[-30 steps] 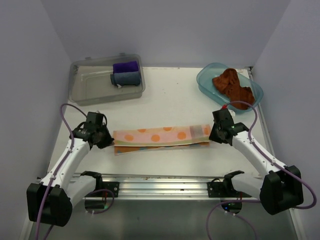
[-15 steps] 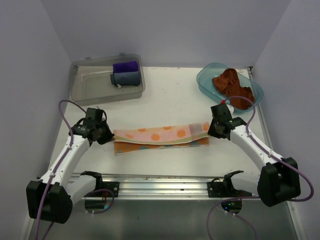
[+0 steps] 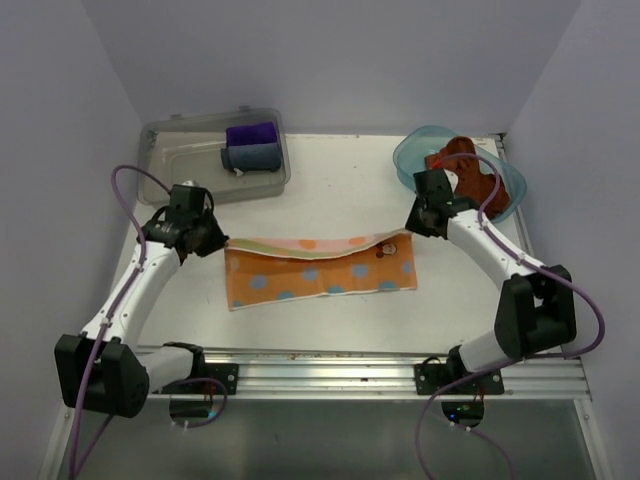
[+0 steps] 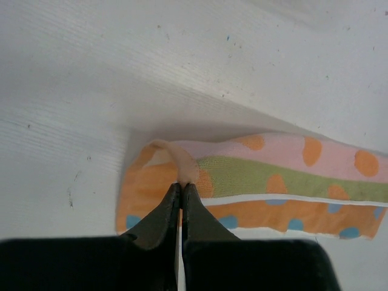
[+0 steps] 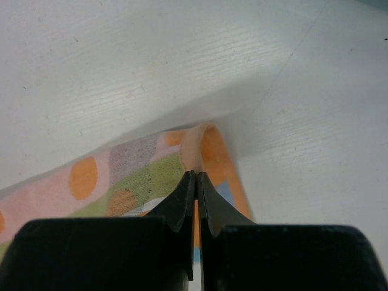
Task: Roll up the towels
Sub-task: Fold the towel
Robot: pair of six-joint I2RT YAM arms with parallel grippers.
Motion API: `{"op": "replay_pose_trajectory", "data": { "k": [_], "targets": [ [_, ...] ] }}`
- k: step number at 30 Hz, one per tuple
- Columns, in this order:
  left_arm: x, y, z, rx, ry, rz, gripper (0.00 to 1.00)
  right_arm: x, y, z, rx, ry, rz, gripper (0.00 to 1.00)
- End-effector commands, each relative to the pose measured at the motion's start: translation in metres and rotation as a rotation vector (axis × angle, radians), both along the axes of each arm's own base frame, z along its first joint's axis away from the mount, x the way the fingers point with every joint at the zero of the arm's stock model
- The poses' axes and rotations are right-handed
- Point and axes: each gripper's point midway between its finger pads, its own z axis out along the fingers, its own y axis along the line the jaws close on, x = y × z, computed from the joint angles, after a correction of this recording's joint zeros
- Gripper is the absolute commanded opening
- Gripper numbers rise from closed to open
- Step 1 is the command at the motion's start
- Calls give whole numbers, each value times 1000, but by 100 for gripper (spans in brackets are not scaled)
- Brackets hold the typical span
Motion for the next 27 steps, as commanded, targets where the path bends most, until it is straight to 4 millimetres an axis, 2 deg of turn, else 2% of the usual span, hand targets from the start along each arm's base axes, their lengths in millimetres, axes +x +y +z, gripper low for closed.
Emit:
{"op": "replay_pose_trajectory", "data": {
  "k": [1,2,3,4,6,9,14,27],
  "targets": [
    [-11,6,3,15,-26,-3,0,-16,-8,-3,-20,-1,13,0],
    [-22,6,-9,14,11,-4,0,-23,-10,-1,-17,-6,13,0],
    [-27,6,-13,9,19,-5,0,-38,-14,-15,-26,32,15,0],
    [-33,4,-14,-6,15,-8,0,-46,-15,-18,-27,42,18,0],
    [-48,5,-27,-9,55,-2,0,-65,-21,-24,-30,58,17,0],
    [-61,4,-37,-26,77,3,0,-83,-28,-27,-38,55,6,0],
    [-71,4,-57,-39,120,21,0,-93,-30,-39,-40,86,3,0],
    [-85,-2,-72,-86,155,48,0,-97,-28,-55,-30,112,3,0]
  ]
}}
